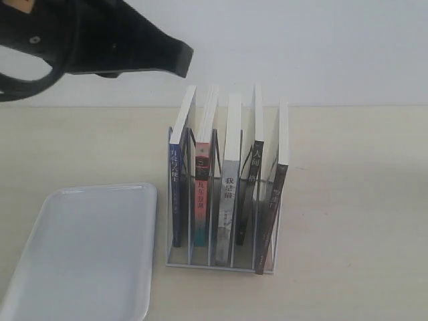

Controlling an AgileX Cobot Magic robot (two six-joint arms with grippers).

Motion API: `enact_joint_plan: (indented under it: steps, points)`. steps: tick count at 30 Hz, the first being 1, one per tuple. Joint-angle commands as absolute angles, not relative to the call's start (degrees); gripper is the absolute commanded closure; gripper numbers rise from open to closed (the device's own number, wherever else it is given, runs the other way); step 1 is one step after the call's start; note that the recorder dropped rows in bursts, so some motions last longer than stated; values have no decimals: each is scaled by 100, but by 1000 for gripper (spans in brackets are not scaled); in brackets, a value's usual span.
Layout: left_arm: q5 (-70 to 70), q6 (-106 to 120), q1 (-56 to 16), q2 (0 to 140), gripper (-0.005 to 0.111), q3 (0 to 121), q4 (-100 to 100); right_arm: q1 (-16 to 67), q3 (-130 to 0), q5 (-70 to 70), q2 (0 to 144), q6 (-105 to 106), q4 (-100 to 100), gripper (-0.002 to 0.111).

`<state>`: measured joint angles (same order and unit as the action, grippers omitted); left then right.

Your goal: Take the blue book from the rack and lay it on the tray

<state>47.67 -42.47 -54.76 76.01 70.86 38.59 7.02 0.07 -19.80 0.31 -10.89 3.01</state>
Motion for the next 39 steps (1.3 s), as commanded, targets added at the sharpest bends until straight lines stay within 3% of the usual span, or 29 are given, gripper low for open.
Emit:
enact_joint_plan:
  steps: [1,6,9,13,14,19,39]
  points:
    - [4835,-4392,-5414,7928,103,7065,3820,697,0,-1910,0,-1054,327,107]
    - [4857,-4371,-5302,8238,100,7098,3820,697,0,-1910,0,-1054,327,107]
    - [5020,-4079,-5258,8399,84,7238,3596,697,0,-1910,0,-1054,327,107]
    - [5131,-3807,-5193,8503,53,7517,3218,697,0,-1910,0,-1054,327,107]
    - [5223,-3662,-5145,8534,51,7649,3027,697,0,-1910,0,-1054,327,107]
    - [5884,-3179,-4797,8778,59,8362,2245,697,0,-1910,0,-1054,327,107]
    - [5638,-2516,-4524,9669,59,8707,1859,697,0,-1910,0,-1054,327,107]
